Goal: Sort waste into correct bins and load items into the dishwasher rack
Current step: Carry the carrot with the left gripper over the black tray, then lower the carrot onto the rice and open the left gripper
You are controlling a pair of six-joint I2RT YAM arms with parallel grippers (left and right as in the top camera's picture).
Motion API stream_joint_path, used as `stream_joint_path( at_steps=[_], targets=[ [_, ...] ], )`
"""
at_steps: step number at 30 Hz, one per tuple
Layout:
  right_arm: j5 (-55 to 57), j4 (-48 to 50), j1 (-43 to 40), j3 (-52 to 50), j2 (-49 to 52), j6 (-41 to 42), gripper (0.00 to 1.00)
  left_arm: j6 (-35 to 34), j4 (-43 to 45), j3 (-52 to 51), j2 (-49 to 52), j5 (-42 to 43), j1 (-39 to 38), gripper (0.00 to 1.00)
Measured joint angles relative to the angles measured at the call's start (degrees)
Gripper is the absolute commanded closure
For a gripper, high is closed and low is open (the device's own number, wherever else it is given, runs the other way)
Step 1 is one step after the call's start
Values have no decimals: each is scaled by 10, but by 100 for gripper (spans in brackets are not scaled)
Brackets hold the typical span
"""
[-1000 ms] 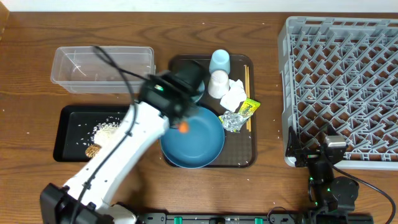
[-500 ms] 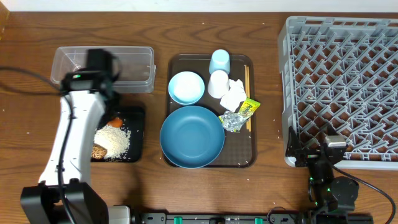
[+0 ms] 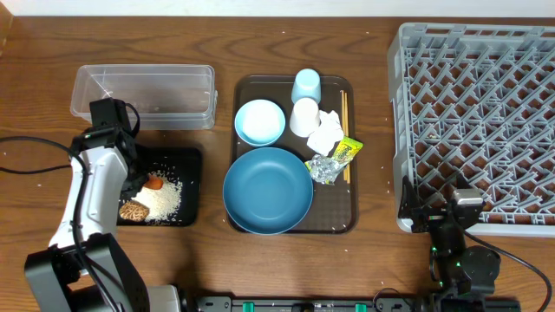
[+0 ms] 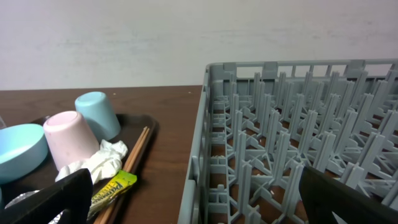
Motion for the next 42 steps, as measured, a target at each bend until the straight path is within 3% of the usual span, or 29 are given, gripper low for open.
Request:
stream_joint_path(
  at_steps=[20,21,24,42],
  targets=[
    [0,0,0,0,0,0,1,-1,16,0,60,4,0,71],
    [0,0,0,0,0,0,1,-1,17,0,65,4,0,70],
    [0,0,0,0,0,0,1,2,18,0,74,4,0,46],
    [0,0,0,0,0,0,1,33,2,0,30,11,0,39]
  ],
)
